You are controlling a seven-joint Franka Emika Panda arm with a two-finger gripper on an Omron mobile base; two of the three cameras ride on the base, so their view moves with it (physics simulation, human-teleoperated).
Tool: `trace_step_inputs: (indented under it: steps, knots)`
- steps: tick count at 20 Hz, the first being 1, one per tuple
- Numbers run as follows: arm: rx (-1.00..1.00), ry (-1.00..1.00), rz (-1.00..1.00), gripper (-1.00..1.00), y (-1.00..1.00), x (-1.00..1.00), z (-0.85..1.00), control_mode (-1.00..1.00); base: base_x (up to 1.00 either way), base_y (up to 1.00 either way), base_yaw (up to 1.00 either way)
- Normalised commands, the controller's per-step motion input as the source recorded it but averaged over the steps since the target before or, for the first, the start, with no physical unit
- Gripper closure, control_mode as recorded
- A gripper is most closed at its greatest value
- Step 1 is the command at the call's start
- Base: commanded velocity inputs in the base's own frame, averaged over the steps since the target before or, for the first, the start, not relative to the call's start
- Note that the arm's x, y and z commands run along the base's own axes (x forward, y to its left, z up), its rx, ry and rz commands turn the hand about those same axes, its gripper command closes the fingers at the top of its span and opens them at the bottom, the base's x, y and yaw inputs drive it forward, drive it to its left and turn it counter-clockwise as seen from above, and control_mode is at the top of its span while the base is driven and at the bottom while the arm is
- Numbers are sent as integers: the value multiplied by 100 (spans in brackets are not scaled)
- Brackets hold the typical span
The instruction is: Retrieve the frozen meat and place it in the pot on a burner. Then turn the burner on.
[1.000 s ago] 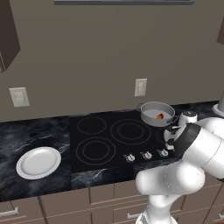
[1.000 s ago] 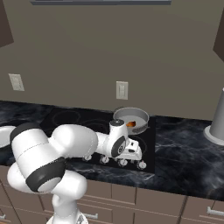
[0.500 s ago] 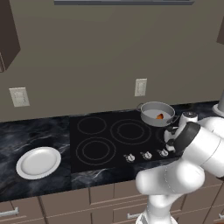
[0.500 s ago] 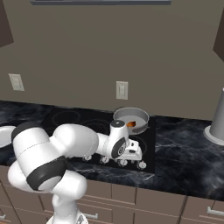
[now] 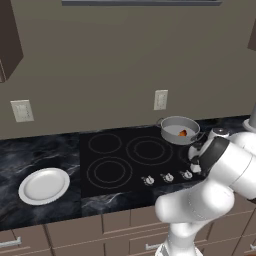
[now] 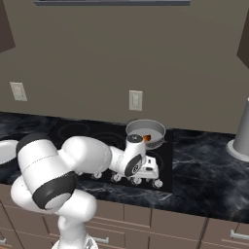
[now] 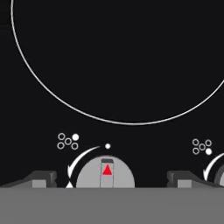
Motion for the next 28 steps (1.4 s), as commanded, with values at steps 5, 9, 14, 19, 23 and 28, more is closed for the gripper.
trace_step_inputs:
  steps: [5,9,14,19,23,28]
  knots:
    - [12,0,0,-100,20,0,-26,-100,0,0,0]
    - [9,0,0,-100,21,0,-25,-100,0,0,0]
    - [8,-2,0,100,28,0,-22,-100,0,0,0]
    - [4,-4,0,100,29,0,-17,-100,0,0,0]
    - [0,-1,0,100,44,0,-14,-100,0,0,0]
    - [0,-1,1,100,41,0,-13,-100,0,0,0]
